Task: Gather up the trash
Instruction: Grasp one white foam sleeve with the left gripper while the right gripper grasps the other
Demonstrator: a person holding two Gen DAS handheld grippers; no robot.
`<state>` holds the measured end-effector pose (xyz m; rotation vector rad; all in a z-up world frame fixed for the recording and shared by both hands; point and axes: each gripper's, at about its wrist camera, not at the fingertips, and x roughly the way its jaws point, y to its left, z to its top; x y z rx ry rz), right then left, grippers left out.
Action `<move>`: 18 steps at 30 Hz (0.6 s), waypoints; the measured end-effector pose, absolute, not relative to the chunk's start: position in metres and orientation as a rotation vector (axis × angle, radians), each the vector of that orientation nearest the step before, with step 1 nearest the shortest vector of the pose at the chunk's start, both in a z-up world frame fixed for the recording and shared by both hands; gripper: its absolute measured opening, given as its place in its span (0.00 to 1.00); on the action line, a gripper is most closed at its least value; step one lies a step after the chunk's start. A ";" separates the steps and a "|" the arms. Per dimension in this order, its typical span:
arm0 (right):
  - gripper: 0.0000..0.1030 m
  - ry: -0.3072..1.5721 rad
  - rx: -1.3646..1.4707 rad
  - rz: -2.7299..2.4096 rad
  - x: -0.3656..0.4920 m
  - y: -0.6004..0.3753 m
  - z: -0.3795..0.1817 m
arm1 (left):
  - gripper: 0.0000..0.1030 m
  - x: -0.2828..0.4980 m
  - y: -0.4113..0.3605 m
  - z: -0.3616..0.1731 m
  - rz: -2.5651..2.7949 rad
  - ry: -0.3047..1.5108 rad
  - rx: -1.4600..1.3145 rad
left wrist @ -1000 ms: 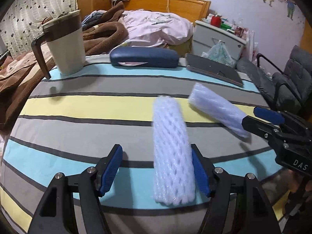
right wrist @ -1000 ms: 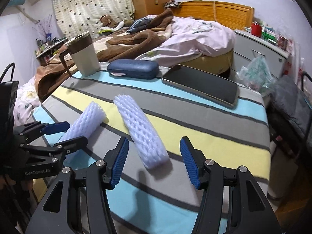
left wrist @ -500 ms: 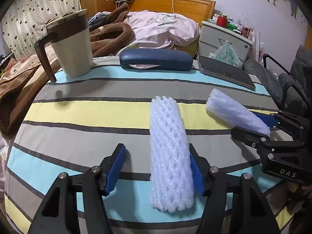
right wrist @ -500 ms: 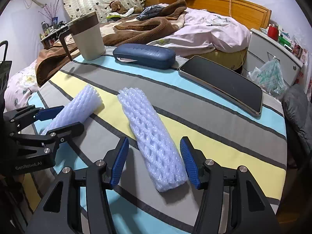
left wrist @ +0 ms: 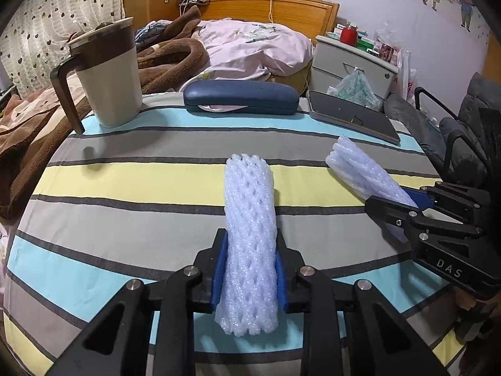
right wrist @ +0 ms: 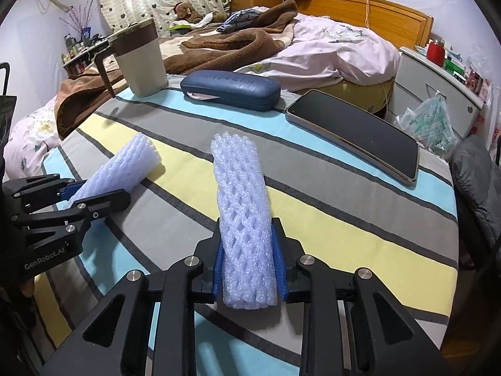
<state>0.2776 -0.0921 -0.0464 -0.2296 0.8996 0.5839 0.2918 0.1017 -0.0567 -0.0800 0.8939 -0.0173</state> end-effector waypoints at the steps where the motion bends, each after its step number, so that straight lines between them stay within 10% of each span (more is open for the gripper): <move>1: 0.28 0.899 -0.231 0.581 0.277 -0.092 -0.046 | 0.27 0.291 0.101 -0.056 -0.020 0.893 -0.080; 18: 0.28 0.847 -0.130 0.502 0.237 -0.120 -0.026 | 0.27 0.244 0.075 -0.031 -0.069 0.835 -0.042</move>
